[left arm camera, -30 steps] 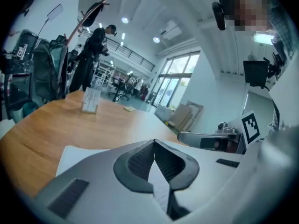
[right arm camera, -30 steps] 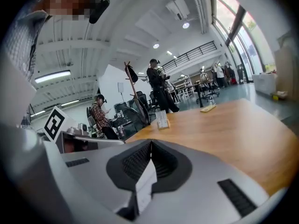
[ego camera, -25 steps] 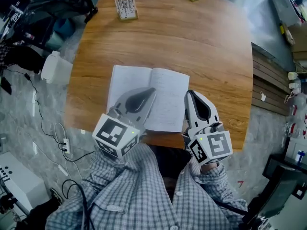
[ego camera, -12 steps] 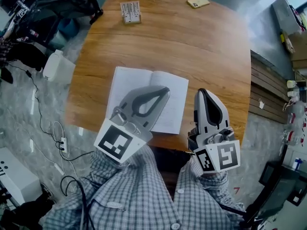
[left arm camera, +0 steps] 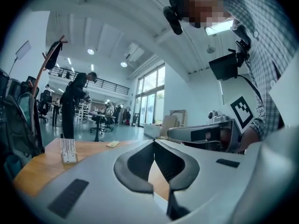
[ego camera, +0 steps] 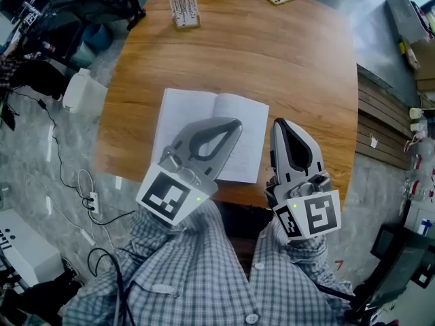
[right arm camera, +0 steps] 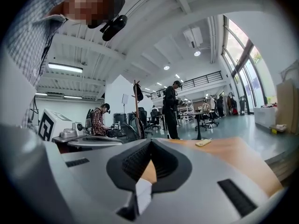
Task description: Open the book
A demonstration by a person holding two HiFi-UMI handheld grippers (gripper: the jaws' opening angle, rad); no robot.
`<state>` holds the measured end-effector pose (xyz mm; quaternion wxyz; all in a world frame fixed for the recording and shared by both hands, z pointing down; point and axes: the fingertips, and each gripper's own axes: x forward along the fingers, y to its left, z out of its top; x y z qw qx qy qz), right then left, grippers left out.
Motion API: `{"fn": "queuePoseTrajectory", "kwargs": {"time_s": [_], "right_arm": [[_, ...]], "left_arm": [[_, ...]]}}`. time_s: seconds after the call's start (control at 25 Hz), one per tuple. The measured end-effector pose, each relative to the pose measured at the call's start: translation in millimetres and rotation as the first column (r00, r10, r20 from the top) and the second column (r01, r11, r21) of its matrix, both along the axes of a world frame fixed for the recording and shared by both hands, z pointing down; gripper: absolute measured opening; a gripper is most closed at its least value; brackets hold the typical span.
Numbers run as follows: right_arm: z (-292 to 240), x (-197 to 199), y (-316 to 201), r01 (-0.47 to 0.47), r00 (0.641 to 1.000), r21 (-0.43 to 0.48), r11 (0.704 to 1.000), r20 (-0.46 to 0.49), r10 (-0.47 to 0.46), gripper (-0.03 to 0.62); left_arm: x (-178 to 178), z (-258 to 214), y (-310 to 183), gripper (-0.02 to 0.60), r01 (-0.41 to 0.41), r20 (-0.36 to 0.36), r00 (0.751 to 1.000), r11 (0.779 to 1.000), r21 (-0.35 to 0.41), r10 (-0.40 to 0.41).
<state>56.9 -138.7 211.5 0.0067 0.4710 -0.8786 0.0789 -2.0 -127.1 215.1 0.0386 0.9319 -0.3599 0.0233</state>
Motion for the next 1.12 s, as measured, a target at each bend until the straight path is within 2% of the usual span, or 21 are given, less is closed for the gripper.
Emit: {"fn": "queuePoseTrajectory", "kwargs": {"time_s": [0.4,1.12], "right_arm": [[-1.1,-6.5,0.2,0.011,0.999,-0.010,1.000,0.044,-0.011,0.020],[7.4,-3.7,1.5,0.008,0.999,-0.036,0.999,0.034,-0.007,0.020]], "left_arm": [[-3.0,4.9,-1.0,0.011,0.006,0.001,1.000,1.000,-0.014,-0.005],[-1.7,5.1,1.2,0.011,0.017,-0.005,1.000,1.000,-0.020,-0.017]]}}
